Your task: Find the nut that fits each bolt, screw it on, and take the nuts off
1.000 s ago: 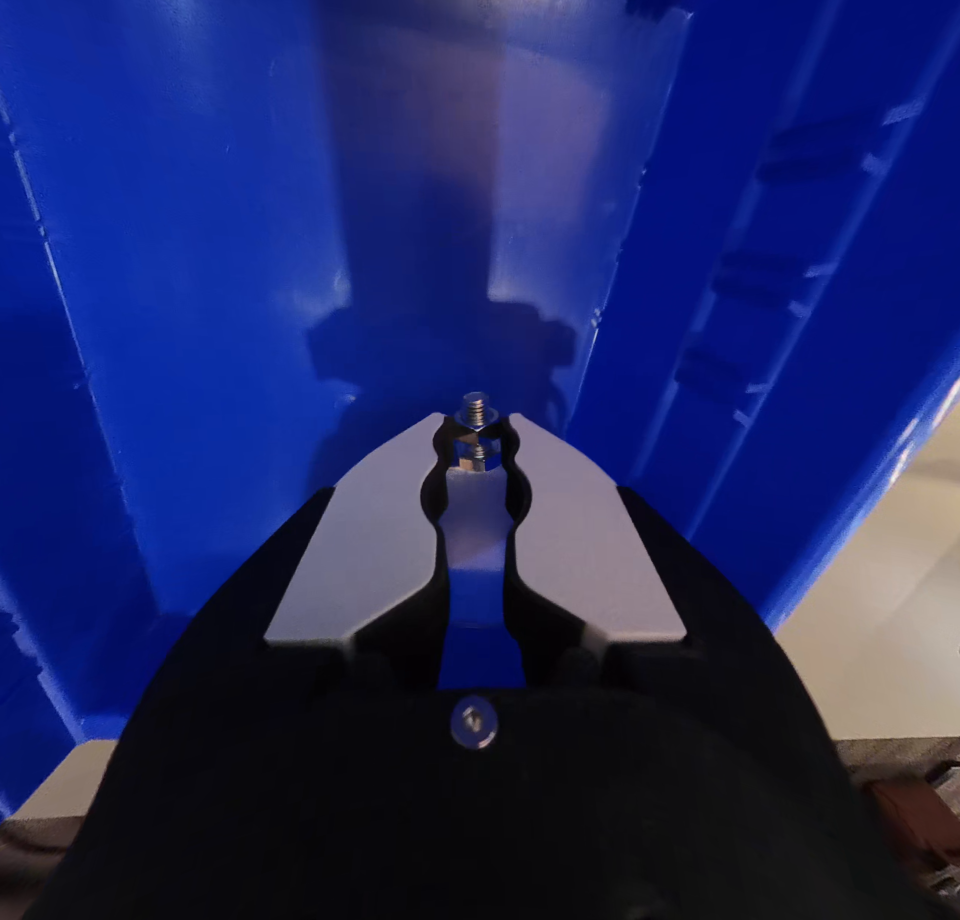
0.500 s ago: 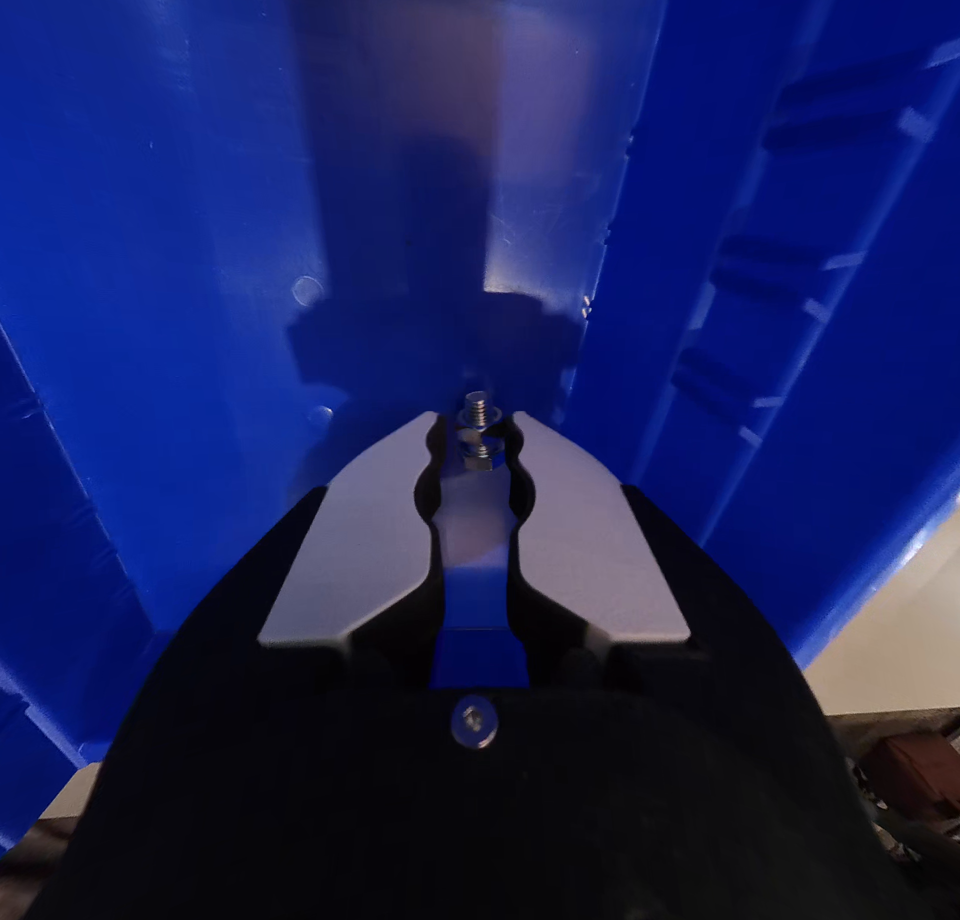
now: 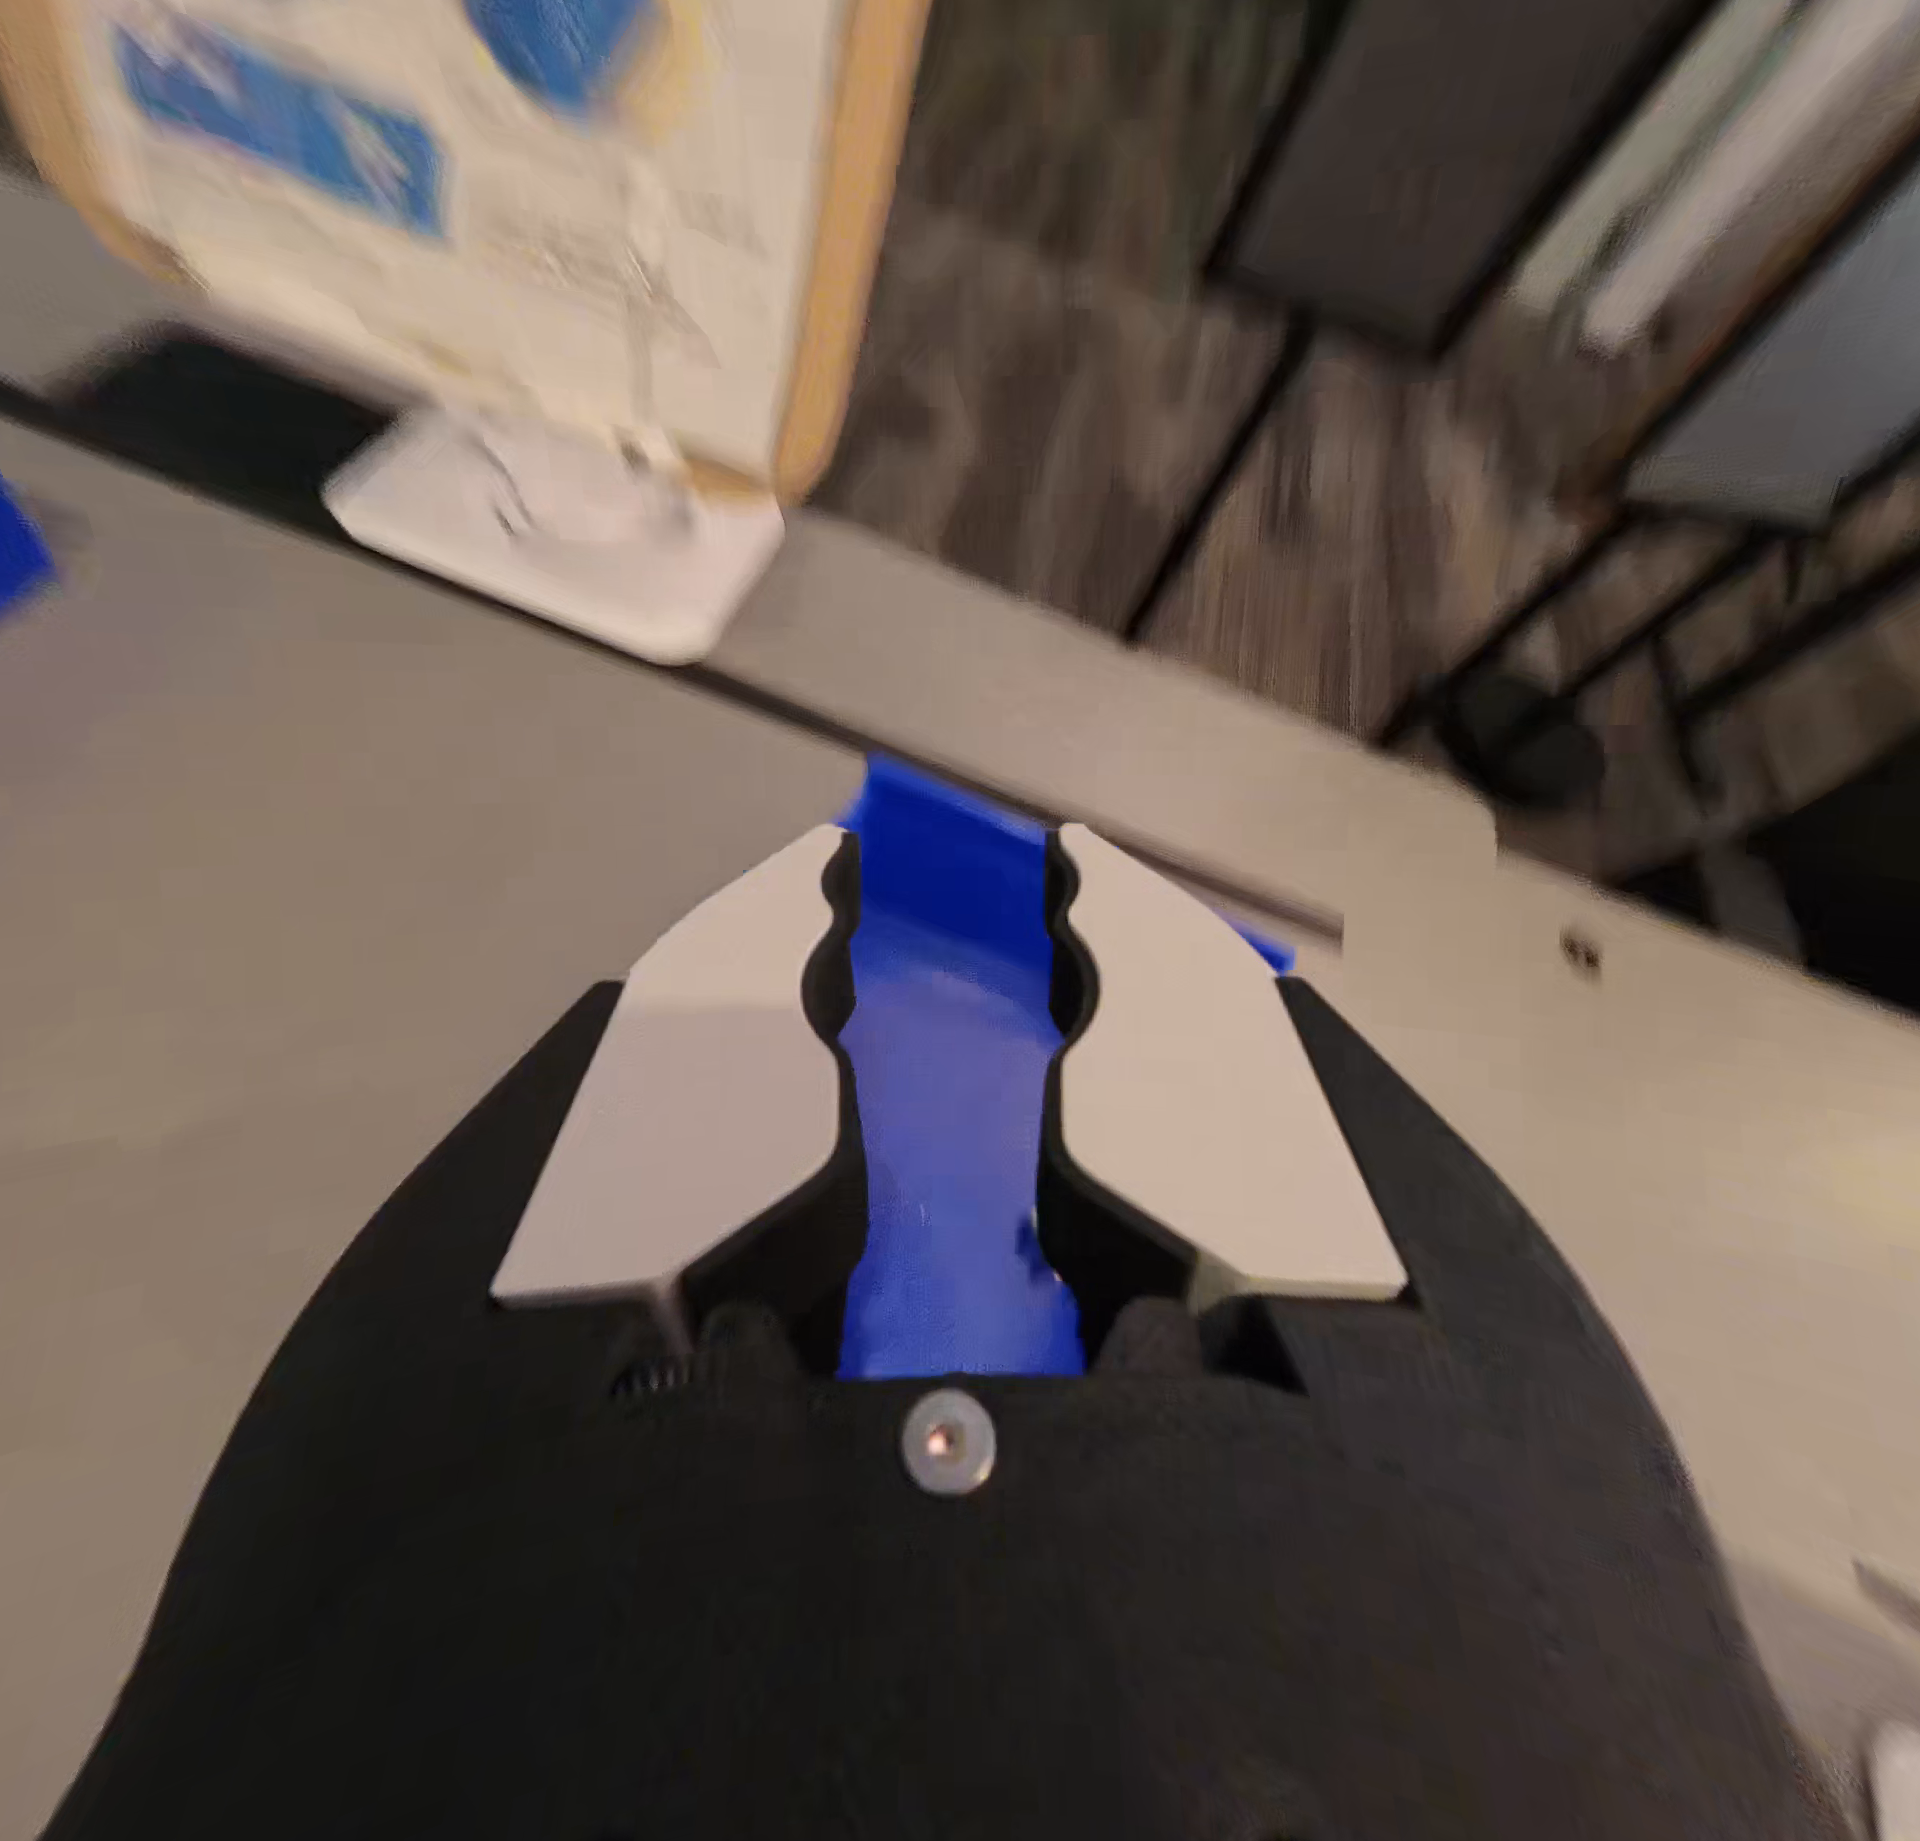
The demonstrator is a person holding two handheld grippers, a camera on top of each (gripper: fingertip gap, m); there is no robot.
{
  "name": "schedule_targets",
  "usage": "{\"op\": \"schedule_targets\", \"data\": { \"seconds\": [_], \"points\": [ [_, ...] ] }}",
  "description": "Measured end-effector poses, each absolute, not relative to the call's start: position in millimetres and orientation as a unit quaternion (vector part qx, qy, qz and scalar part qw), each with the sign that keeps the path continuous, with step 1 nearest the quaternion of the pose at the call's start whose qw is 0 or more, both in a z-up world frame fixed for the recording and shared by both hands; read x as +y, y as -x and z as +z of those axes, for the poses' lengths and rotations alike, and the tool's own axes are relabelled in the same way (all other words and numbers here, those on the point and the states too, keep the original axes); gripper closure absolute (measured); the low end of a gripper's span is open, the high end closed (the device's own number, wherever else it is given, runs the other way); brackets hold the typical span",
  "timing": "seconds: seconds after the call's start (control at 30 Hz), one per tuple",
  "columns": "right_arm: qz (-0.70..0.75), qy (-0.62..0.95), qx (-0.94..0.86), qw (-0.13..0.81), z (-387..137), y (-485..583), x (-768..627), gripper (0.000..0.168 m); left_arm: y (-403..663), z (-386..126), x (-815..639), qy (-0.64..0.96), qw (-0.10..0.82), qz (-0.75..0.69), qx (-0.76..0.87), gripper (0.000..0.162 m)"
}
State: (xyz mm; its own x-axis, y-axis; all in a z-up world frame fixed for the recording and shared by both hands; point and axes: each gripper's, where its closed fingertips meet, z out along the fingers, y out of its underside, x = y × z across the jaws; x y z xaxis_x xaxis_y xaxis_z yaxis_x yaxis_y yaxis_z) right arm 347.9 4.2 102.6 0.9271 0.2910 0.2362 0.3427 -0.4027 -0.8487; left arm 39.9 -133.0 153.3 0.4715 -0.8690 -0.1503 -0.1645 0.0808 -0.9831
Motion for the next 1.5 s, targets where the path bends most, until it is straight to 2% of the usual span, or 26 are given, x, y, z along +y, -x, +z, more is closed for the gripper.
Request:
{"op": "schedule_targets", "data": {
  "seconds": [0.13, 0.27, 0.53, 0.67, 0.83, 1.03, 1.5],
  "points": [
    [0.039, 0.736, -0.243, 0.631, 162.6, -306.4, -15.1, 0.128, -30.2, 153.5, -123.6, 0.622, 0.608, -0.280, 0.406, 0.104],
    [0.124, 0.681, -0.297, 0.657, 163.0, -274.0, -31.3, 0.129, -14.2, 151.0, -112.2, 0.642, 0.617, -0.234, 0.390, 0.104],
    [0.196, 0.664, -0.359, 0.626, 146.3, -238.9, -32.4, 0.128, 50.1, 128.9, -102.8, 0.718, 0.576, -0.152, 0.359, 0.113],
    [0.170, 0.673, -0.378, 0.613, 136.1, -231.4, -25.1, 0.128, 100.5, 90.0, -93.8, 0.787, 0.492, -0.092, 0.360, 0.118],
    [0.172, 0.679, -0.380, 0.604, 126.7, -221.4, -18.1, 0.128, 146.3, 17.5, -82.5, 0.882, 0.338, -0.088, 0.317, 0.130],
    [0.145, 0.695, -0.387, 0.588, 114.0, -218.8, -11.7, 0.128, 175.9, -49.1, -67.3, 0.939, 0.227, -0.104, 0.237, 0.131],
    [0.137, 0.706, -0.401, 0.567, 98.2, -215.6, -5.9, 0.128, 184.7, -88.5, -53.8, 0.957, 0.204, -0.089, 0.187, 0.128]
  ]
}}
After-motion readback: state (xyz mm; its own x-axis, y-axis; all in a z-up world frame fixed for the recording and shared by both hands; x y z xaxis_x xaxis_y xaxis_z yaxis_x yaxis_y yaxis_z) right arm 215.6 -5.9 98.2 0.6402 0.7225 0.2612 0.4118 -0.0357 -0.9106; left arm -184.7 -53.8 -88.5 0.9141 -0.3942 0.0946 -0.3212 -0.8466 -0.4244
